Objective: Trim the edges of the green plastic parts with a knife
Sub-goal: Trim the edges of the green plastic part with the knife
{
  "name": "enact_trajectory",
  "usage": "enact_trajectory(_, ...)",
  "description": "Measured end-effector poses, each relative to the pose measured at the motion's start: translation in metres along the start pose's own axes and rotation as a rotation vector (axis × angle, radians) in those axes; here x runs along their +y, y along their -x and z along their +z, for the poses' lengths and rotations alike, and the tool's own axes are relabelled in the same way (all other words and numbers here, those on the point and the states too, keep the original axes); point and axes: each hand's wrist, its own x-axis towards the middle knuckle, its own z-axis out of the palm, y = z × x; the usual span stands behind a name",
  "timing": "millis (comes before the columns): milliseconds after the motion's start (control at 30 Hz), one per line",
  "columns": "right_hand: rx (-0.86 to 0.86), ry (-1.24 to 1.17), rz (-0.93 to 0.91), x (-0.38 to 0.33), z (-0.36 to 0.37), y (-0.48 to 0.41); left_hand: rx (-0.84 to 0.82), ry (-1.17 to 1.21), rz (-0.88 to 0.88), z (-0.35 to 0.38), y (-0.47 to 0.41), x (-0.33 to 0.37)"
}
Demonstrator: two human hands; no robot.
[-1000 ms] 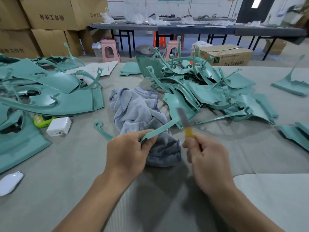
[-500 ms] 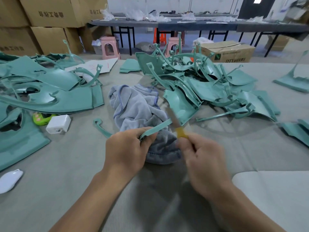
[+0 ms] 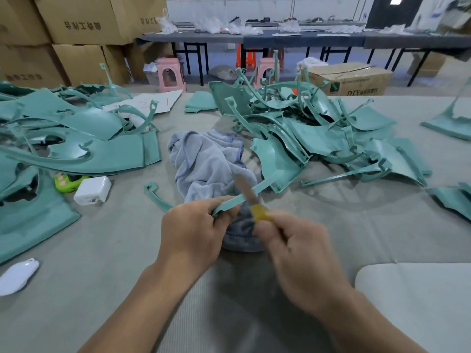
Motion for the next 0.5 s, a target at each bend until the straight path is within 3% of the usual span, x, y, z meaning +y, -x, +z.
enact_trajectory(67, -0.038, 0.09, -0.086, -0.002, 0.007, 0.0, 0.005, -0.025, 0.018, 0.001, 0.0, -0.001)
enact_trajectory(100, -0.006, 0.114, -0.044, 0.002, 0.006, -0.005, 0.01, -0.012, 0.012, 0.0, 0.001, -0.002)
enact_trajectory(233, 0.16, 0.156, 0.423, 0.034, -0.015, -0.028, -0.013, 0.035, -0.026, -0.003, 0.003, 0.001)
enact_trajectory(300, 0.253, 0.122, 0.565, 0.045, -0.028, -0.033, -0.037, 0.039, -0.02, -0.005, 0.006, 0.005)
enact_trajectory(433, 0.459, 0.338, 0.582, 0.047, -0.044, -0.033, -0.012, 0.077, 0.021, -0.008, 0.009, 0.004)
enact_trajectory(500, 0.531, 0.323, 0.508, 0.04, -0.047, -0.03, 0.009, 0.13, 0.052, -0.009, 0.011, 0.003)
